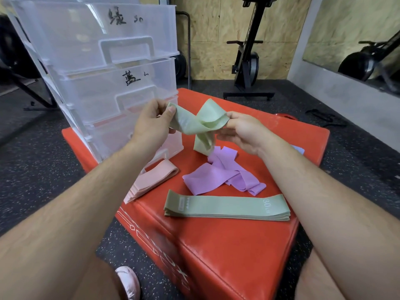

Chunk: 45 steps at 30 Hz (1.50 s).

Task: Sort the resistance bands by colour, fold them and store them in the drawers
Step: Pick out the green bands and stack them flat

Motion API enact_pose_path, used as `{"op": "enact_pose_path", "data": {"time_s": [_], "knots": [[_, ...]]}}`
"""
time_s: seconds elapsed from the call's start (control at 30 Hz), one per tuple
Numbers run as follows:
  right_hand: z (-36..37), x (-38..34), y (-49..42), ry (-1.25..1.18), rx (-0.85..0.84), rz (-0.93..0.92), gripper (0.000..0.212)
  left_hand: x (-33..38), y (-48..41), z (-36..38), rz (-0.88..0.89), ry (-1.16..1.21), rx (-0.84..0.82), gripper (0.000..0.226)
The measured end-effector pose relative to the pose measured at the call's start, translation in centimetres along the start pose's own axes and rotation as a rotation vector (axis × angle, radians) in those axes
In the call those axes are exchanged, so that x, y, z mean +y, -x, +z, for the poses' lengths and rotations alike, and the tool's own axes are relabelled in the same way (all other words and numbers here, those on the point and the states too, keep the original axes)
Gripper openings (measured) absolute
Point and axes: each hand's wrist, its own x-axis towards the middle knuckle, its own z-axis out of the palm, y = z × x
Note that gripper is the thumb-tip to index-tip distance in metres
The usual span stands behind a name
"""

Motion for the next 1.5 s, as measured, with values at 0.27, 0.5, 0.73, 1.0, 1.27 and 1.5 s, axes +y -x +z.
{"op": "enact_pose_path", "data": {"time_s": [0.27,0.5,0.73,1.0,1.27,1.5], "knots": [[0.4,0.3,0.4,0.119,0.079,-0.036,0.027,-0.3,0.0,0.6,-0.093,-0.014,-0.006,0.011],[0.2,0.2,0.9,0.143,0.13,-0.088,0.021,-0.6,1.1,3.0,-0.197,-0.057,-0.246,0.011],[-0.4,0.0,1.0,0.094,0.131,-0.046,0.025,-0.1,1.3,4.7,-0.149,0.02,-0.304,0.01],[-3.0,0.5,1.9,0.481,0.197,-0.087,0.008,-0.5,0.3,3.1,-0.19,0.06,-0.1,0.012],[-7.2,0.0,5.0,0.951,-0.032,-0.073,0.018,-1.4,0.0,-1.1,-0.219,-0.041,-0.003,0.014],[-8.8,0.8,7.9,1.082,-0.029,0.019,0.025,-1.6,2.6,-1.8,-0.282,-0.133,-0.125,0.013]]}}
